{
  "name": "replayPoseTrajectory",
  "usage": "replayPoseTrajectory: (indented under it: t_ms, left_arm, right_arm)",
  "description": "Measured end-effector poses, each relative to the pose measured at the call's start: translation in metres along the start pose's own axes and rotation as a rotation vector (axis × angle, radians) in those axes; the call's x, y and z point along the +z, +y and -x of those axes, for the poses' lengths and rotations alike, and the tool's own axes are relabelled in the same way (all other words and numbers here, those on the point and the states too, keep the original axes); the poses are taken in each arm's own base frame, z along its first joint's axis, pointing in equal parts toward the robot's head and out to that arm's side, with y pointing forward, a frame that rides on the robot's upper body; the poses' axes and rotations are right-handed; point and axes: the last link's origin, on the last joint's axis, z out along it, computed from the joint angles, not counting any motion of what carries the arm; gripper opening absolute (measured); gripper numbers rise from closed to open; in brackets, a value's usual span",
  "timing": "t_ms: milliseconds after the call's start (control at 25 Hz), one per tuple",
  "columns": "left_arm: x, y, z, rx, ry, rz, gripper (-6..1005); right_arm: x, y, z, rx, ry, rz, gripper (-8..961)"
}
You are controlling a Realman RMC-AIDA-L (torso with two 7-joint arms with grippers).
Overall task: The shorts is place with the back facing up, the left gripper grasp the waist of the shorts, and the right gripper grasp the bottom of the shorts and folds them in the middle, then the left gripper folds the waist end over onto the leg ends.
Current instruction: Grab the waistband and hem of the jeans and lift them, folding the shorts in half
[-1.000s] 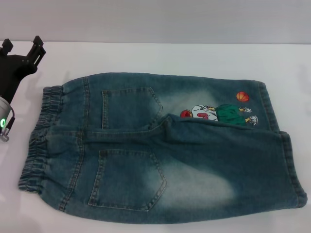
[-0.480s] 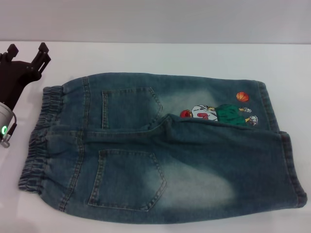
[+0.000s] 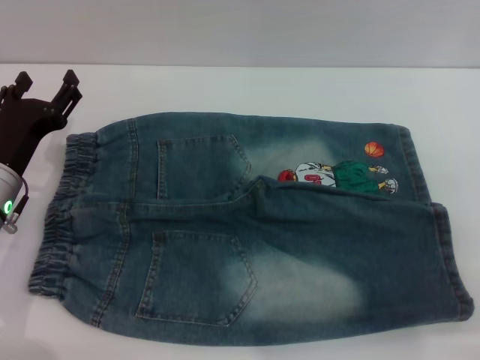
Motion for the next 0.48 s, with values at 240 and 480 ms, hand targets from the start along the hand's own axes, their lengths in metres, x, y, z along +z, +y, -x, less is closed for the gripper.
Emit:
replayPoseTrajectory:
  t_ms: [240,480]
  left_arm:
    - [-0.0018,-0.0002,0.0004,-0.002,0.002,0.000,825]
    - [-0.0018,-0.0002,0.0003,-0.002,0.003,0.000,824]
  right_arm:
    - [-0.0013,-0.0001,0.0017,0.041,-0.005,0.005,586]
    - [0.0002,0.0028,0.0029,0.078,-0.022,0.018,586]
